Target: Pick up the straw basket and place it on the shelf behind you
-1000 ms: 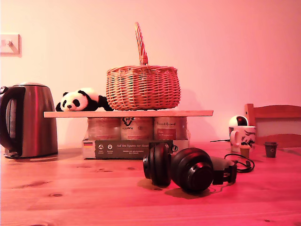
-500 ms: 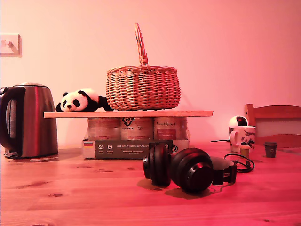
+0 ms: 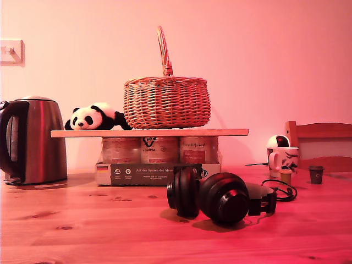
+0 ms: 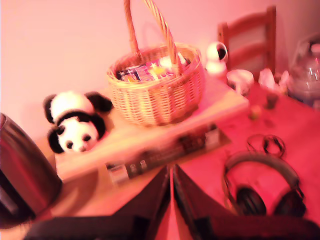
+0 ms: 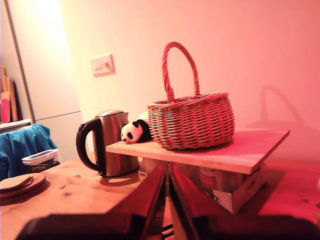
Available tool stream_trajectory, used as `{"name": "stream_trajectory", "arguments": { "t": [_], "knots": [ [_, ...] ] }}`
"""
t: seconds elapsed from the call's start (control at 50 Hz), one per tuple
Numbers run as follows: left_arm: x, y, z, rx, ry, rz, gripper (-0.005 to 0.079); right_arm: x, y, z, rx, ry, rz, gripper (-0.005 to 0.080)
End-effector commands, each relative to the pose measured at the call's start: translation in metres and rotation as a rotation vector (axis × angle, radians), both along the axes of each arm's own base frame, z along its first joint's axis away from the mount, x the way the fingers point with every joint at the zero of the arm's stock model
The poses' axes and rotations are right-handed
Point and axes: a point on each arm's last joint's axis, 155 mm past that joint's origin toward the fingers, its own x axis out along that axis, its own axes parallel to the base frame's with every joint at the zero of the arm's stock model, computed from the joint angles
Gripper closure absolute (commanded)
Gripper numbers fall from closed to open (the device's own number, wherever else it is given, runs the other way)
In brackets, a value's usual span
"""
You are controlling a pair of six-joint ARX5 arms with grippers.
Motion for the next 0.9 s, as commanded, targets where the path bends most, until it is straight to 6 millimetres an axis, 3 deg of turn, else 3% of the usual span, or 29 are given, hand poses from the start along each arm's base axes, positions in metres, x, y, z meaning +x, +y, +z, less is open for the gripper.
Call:
{"name": "stream_trajectory", "arguments": {
  "t": [0.0, 0.3, 0.54, 0.74, 0.88],
  "knots": [
    [0.004, 0.001, -0.008, -0.012, -0.009, 0.012, 0.0761, -0.004, 0.001, 0.011, -0.001, -0.032, 0.008, 0.0762],
    [0.029, 0.001, -0.052, -0.035, -0.051, 0.061, 0.0761, -0.003, 0.001, 0.009, -0.006, -0.028, 0.003, 0.0762],
    [0.047, 0.008, -0.053, -0.080, -0.141, 0.103, 0.0761, 0.001, -0.002, 0.000, 0.000, 0.017, -0.017, 0.0763],
    [0.063, 0.005, -0.070, -0.074, -0.115, 0.110, 0.0761, 0.018, -0.035, -0.002, 0.020, 0.031, -0.218, 0.0764],
    [0.073, 0.002, -0.067, -0.083, -0.141, 0.110, 0.0761, 0.025, -0.060, -0.008, -0.019, 0.060, -0.369, 0.0764]
  ]
}}
